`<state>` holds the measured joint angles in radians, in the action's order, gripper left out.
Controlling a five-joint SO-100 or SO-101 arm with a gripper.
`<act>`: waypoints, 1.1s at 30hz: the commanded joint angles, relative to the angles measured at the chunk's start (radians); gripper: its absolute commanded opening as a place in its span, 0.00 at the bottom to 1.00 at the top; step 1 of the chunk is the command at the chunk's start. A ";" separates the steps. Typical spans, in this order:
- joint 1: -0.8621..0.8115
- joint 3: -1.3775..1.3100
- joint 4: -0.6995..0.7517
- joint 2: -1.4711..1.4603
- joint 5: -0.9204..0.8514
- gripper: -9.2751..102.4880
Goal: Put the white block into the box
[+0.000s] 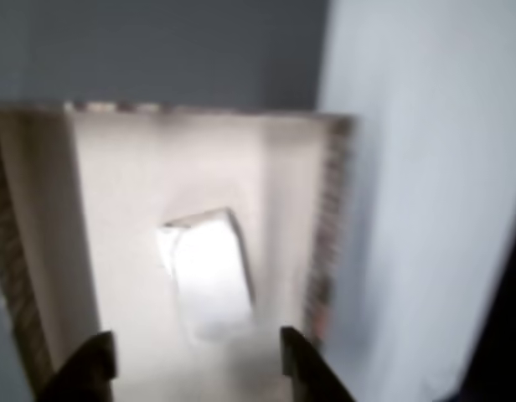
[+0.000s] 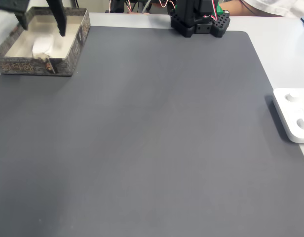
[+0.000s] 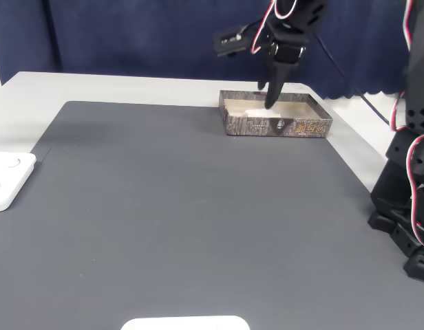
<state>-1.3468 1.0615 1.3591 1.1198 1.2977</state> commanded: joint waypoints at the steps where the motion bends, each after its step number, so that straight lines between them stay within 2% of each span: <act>1: 0.035 0.017 0.017 0.166 -0.044 0.26; 7: 0.104 0.160 0.081 0.256 -0.189 0.07; 14: 0.255 0.313 0.084 0.368 -0.367 0.07; 21: 0.483 0.511 0.074 0.506 -0.611 0.07; 33: 0.781 0.756 0.038 0.675 -0.897 0.07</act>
<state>-0.6504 1.7871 1.4174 1.6935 0.4663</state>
